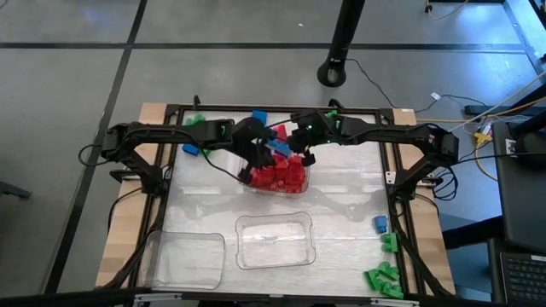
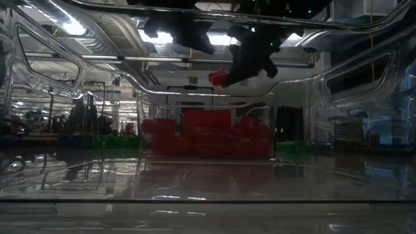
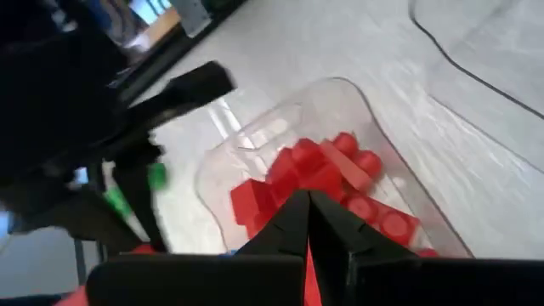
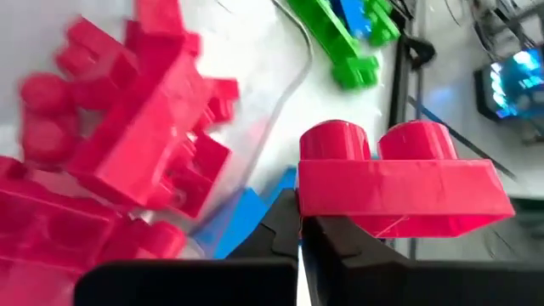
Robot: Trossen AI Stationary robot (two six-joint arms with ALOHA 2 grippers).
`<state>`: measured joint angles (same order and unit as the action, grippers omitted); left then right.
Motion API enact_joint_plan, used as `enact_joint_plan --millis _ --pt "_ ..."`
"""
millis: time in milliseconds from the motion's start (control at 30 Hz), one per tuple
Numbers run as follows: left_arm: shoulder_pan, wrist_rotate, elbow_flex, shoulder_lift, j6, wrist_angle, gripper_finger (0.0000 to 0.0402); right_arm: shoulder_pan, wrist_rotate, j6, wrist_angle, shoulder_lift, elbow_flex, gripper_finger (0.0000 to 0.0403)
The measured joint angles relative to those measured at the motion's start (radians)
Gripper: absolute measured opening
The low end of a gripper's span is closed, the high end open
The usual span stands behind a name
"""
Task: Sort blocks
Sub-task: Put the red game piece into the top right transparent bin
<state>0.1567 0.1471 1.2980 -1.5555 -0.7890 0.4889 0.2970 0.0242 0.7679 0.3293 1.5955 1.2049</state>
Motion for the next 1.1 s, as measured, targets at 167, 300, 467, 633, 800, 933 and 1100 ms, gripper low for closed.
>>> enact_joint_plan --millis 167,300,467,633,800,933,1100 --pt "-0.018 -0.005 0.0 0.001 0.063 0.153 0.0 -0.002 -0.047 0.003 0.065 -0.051 0.0 0.0003" --pt "-0.017 -0.034 0.0 0.009 0.184 0.308 0.0 -0.002 0.056 -0.006 0.122 -0.104 0.0 0.0003" --pt "-0.006 -0.215 0.001 0.011 0.358 0.423 0.0 -0.025 0.231 -0.046 0.186 -0.106 -0.012 0.0003" --pt "0.034 -0.306 0.001 0.012 0.427 0.457 0.0 -0.078 0.205 -0.086 0.157 -0.057 -0.042 0.0005" --pt "0.07 -0.309 -0.013 0.047 0.446 0.432 0.0 -0.109 0.241 -0.115 0.134 -0.013 -0.044 0.0042" --pt "0.098 -0.31 -0.09 0.139 0.453 0.357 0.0 -0.138 0.254 -0.115 0.134 -0.006 -0.044 0.0116" --pt "0.134 -0.311 -0.197 0.265 0.467 0.246 0.0 -0.138 0.14 -0.109 0.226 -0.008 0.003 0.0218"
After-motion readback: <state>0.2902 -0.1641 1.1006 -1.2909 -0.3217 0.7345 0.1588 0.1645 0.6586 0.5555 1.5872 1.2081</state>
